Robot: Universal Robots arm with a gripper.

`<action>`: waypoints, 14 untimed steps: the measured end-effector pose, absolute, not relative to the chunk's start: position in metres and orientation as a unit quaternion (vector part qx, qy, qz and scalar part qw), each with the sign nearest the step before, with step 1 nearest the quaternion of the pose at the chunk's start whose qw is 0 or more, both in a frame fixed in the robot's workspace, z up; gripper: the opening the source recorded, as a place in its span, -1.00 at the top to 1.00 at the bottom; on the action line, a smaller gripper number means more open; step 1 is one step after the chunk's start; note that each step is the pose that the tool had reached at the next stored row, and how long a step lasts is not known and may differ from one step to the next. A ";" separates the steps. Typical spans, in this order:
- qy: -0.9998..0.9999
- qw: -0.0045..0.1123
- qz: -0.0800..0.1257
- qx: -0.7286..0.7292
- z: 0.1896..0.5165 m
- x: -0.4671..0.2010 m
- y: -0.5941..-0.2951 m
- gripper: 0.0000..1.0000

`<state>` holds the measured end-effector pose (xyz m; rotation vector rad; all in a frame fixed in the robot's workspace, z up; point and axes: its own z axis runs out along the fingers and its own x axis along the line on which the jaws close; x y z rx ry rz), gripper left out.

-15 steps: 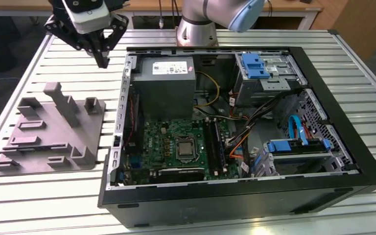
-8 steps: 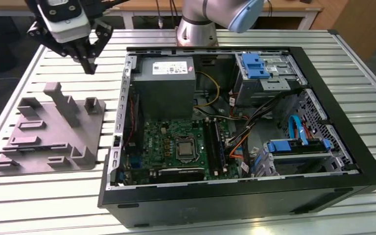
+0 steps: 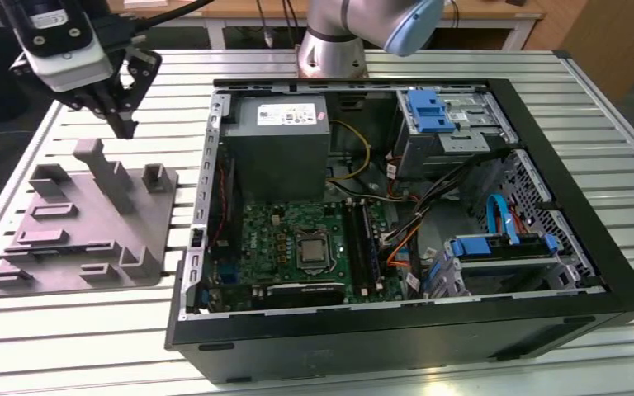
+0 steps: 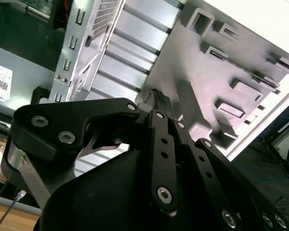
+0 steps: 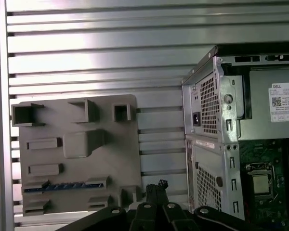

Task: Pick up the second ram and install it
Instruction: 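Reach for the second ram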

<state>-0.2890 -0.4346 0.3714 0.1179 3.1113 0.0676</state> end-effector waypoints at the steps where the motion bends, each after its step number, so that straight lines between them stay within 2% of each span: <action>1: 0.999 0.014 0.022 0.038 0.371 -0.291 -0.436 0.80; 14: 0.999 0.014 0.022 0.038 0.356 -0.313 -0.442 0.80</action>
